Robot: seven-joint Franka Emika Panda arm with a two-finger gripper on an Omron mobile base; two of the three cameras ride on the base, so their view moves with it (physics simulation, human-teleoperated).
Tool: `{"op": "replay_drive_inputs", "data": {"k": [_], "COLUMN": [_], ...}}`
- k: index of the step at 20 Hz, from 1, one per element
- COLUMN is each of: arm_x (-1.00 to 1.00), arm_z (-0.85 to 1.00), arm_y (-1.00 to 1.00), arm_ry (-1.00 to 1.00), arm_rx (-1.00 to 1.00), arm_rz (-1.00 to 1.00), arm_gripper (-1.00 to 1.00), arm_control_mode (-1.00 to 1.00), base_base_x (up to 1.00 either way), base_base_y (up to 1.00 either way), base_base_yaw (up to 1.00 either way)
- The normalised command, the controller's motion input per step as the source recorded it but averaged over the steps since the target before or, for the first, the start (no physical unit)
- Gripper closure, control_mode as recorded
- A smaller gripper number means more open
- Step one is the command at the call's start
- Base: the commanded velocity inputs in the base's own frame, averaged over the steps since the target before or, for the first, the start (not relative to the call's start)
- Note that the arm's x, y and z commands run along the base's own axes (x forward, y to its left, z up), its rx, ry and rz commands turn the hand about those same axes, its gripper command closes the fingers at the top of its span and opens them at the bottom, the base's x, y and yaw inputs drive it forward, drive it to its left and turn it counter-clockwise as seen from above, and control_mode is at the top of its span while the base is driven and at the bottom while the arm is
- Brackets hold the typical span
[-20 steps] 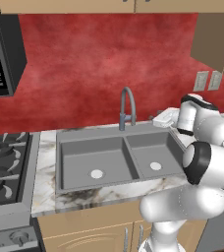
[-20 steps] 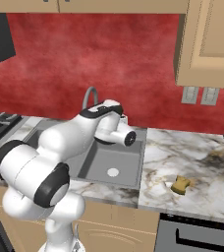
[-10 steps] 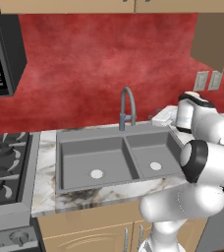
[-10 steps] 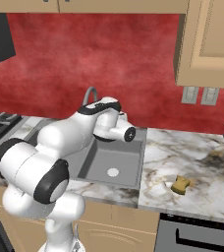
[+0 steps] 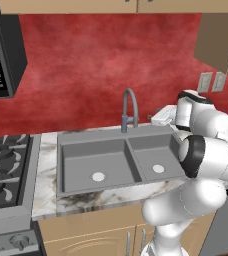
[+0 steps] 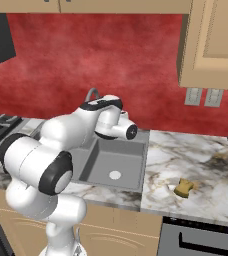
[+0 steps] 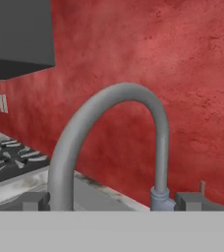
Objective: Soak the sponge with water for a few seconds and then drop it inside the sink.
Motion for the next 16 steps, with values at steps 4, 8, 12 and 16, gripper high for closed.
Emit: {"op": "replay_drive_inputs", "data": {"k": [4, 8, 12, 16], "arm_x": [0.19, 0.17, 0.11, 0.03], "arm_z": [0.00, 0.00, -0.02, -0.04], "arm_y": [0.01, 0.00, 0.00, 0.06], "arm_ry": [0.00, 0.00, 0.00, -0.01], "arm_rx": [0.00, 0.00, 0.00, 0.00], "arm_rz": [0.03, 0.01, 0.00, 0.00], "arm_gripper": [-1.00, -1.00, -1.00, -1.00], "arm_control_mode": [-1.00, -1.00, -1.00, -1.00], "base_base_x": [0.00, 0.00, 0.00, 0.00], "base_base_y": [0.00, 0.00, 0.00, 0.00], "base_base_yaw": [0.00, 0.00, 0.00, 0.00]}}
